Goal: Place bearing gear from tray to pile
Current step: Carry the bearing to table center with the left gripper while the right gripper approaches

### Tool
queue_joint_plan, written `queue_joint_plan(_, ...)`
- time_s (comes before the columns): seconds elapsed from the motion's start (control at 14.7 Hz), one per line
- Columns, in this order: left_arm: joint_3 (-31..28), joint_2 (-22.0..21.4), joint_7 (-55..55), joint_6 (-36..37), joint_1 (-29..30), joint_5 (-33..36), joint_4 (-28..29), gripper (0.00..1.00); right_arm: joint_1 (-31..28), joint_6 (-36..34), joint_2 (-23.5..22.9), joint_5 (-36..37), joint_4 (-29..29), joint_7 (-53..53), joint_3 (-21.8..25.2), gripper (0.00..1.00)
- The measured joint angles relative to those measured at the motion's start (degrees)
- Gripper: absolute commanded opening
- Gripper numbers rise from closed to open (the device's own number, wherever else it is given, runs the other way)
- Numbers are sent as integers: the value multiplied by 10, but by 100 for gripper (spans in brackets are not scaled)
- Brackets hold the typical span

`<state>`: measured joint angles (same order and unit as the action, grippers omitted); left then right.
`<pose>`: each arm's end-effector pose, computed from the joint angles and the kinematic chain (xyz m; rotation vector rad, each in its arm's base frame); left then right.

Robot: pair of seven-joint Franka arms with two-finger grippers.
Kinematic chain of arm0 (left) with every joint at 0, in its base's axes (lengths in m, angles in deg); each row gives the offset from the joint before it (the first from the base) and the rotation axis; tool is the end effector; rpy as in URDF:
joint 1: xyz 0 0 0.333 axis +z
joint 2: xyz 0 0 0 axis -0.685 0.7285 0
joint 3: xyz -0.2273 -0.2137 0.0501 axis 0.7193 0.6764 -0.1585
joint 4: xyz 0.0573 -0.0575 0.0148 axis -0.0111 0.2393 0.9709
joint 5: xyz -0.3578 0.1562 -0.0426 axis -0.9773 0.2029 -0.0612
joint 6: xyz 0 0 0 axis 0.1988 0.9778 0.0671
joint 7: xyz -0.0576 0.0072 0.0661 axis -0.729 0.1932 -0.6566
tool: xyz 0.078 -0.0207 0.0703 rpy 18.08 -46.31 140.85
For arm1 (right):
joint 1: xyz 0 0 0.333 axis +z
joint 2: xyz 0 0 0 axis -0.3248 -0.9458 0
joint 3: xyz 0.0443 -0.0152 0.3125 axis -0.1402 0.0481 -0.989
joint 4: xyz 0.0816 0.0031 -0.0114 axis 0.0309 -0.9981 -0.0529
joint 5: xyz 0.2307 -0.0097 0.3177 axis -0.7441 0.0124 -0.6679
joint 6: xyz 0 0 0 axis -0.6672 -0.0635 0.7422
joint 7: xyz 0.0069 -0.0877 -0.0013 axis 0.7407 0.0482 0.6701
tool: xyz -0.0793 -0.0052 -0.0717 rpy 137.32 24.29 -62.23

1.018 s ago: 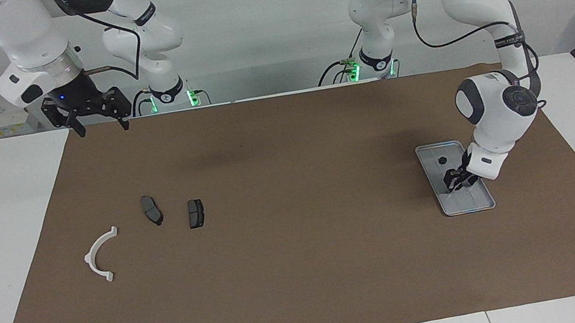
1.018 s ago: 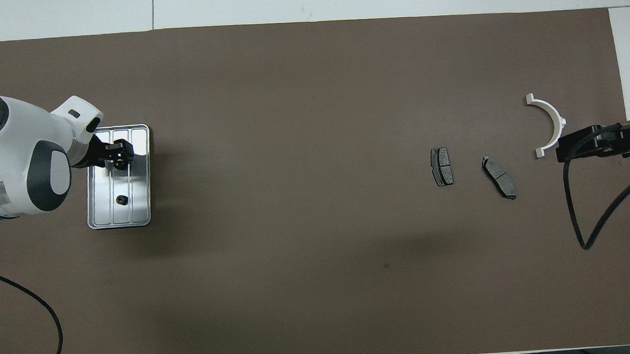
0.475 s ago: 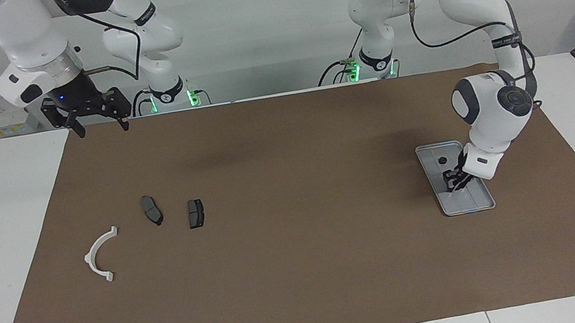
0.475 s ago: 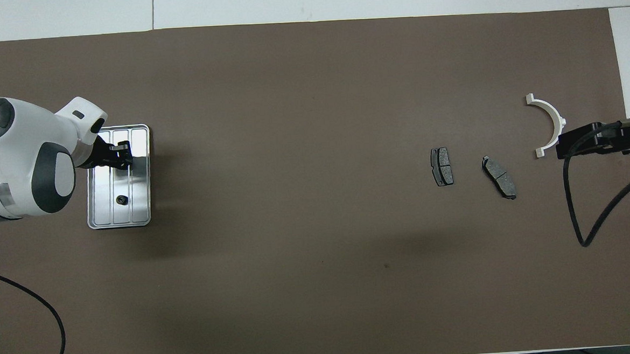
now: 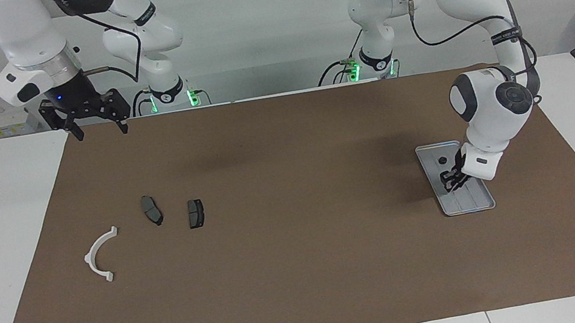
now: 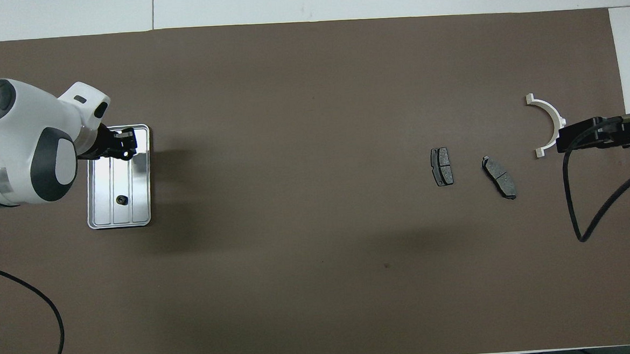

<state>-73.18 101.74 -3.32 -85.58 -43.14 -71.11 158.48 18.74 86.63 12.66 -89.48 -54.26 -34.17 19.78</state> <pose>0.6413 -0.0635 0.3525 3.1095 0.3156 0.0011 0.5315 0.0085 0.6283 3.1344 -0.0197 -0.0015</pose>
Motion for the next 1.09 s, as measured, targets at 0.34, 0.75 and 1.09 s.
queue_joint_plan(0.34,3,24,229,58,-159,0,-102,3,-1,0,0,0,0,28,0,100)
queue_joint_plan(0.75,1,99,375,46,-293,1,-163,5,-2,0,0,0,-1,34,2,100)
queue_joint_plan(1.09,-4,100,378,-36,-297,1,-88,12,-2,0,0,0,-9,34,2,100)
